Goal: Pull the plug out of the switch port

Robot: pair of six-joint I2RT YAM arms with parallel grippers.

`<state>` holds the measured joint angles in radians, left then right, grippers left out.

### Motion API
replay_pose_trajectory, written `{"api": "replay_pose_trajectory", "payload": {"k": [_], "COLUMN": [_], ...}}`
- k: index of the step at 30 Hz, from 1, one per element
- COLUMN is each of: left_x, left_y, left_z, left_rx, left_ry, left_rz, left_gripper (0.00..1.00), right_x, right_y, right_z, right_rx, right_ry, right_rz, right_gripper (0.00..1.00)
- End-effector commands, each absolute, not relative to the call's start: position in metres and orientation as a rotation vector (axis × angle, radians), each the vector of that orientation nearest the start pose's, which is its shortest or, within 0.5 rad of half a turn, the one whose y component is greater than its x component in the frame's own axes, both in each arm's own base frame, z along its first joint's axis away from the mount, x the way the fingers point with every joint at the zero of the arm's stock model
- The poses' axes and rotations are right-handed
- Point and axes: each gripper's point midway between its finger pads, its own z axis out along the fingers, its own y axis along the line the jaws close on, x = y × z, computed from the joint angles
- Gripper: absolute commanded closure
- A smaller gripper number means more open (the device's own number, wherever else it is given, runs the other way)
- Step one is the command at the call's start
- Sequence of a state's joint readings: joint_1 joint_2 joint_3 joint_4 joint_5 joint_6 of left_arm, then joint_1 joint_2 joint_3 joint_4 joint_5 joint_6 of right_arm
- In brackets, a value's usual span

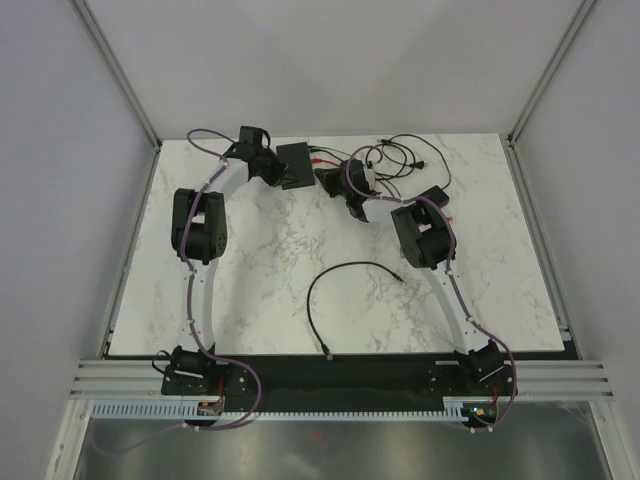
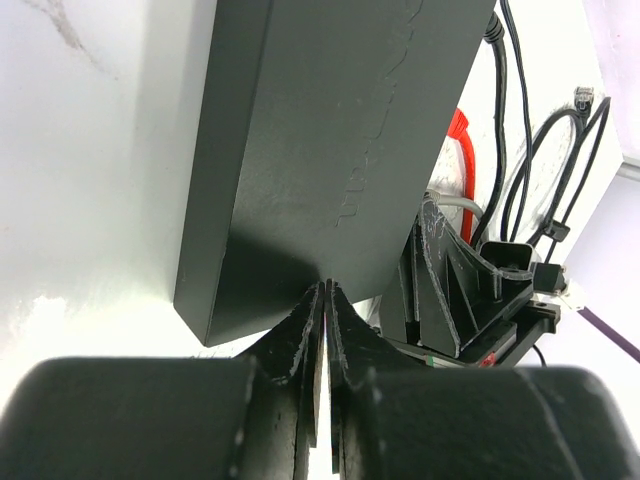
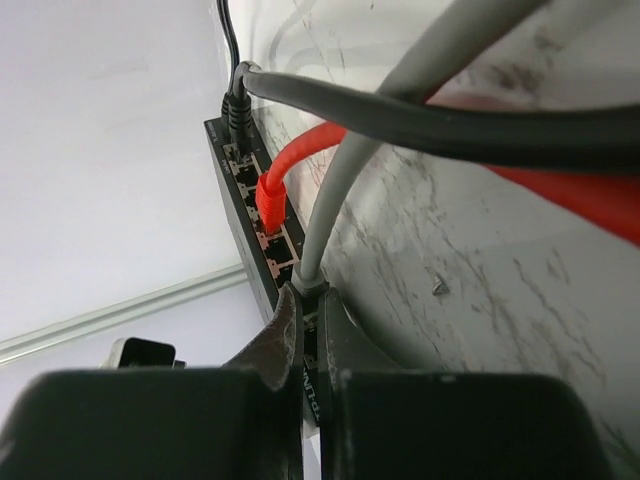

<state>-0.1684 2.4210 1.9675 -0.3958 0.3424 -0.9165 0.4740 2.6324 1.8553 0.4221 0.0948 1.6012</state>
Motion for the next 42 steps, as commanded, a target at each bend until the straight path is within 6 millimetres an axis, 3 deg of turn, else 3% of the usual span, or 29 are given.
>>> {"api": "replay_pose_trajectory", "payload": {"k": [1, 5, 9, 14, 16, 17, 18, 20, 23, 25, 26, 27, 28, 30, 35, 39, 42], "left_x": [0.546, 0.545, 0.545, 0.547, 0.547, 0.547, 0.547, 0.546, 0.545, 0.544, 0.543, 0.543, 0.542, 0.543, 0.540, 0.539, 0.538], "left_y": [-0.168, -0.167, -0.168, -0.167, -0.166, -0.166, -0.166, -0.166, -0.168, -0.167, -0.166, -0.166, -0.166, -0.166, -0.164, -0.164, -0.163], "left_z": [0.008, 0.004, 0.004, 0.006, 0.007, 0.007, 0.007, 0.007, 0.005, 0.003, 0.002, 0.001, 0.001, 0.002, -0.002, -0.004, -0.003], "left_rx": [-0.889, -0.899, -0.900, -0.894, -0.899, -0.895, -0.894, -0.891, -0.894, -0.895, -0.897, -0.897, -0.896, -0.896, -0.905, -0.919, -0.921], "left_ry": [2.563, 2.570, 2.572, 2.565, 2.563, 2.566, 2.565, 2.569, 2.579, 2.582, 2.584, 2.585, 2.587, 2.584, 2.592, 2.595, 2.595], "left_rz": [-0.712, -0.711, -0.716, -0.717, -0.715, -0.715, -0.716, -0.715, -0.728, -0.719, -0.716, -0.713, -0.710, -0.712, -0.696, -0.693, -0.689], "left_gripper": [0.89, 0.89, 0.90, 0.90, 0.90, 0.90, 0.90, 0.90, 0.90, 0.90, 0.90, 0.90, 0.90, 0.90, 0.90, 0.90, 0.91], "right_x": [0.619, 0.614, 0.605, 0.617, 0.622, 0.629, 0.625, 0.629, 0.630, 0.627, 0.616, 0.619, 0.614, 0.617, 0.616, 0.614, 0.620], "right_y": [0.317, 0.308, 0.315, 0.310, 0.297, 0.296, 0.290, 0.278, 0.274, 0.274, 0.272, 0.282, 0.282, 0.293, 0.302, 0.288, 0.280], "right_z": [0.010, -0.002, -0.019, 0.003, 0.001, 0.013, 0.004, 0.011, 0.014, 0.010, -0.011, -0.005, -0.013, -0.008, -0.010, -0.011, -0.003], "right_rx": [1.294, 1.277, 1.450, 1.383, 1.363, 1.278, 1.265, 1.164, 1.105, 1.135, 1.187, 1.254, 1.294, 1.348, 1.486, 1.502, 1.392], "right_ry": [1.833, 1.892, 1.846, 1.815, 1.845, 1.854, 1.911, 1.949, 1.978, 1.986, 2.010, 1.959, 1.949, 1.897, 1.797, 1.774, 1.827], "right_rz": [1.038, 0.930, 1.105, 1.074, 0.964, 0.924, 0.838, 0.701, 0.634, 0.651, 0.662, 0.798, 0.830, 0.945, 1.091, 1.011, 0.875], "right_gripper": [1.00, 1.00, 1.00, 1.00, 1.00, 1.00, 1.00, 1.00, 1.00, 1.00, 1.00, 1.00, 1.00, 1.00, 1.00, 1.00, 1.00]}}
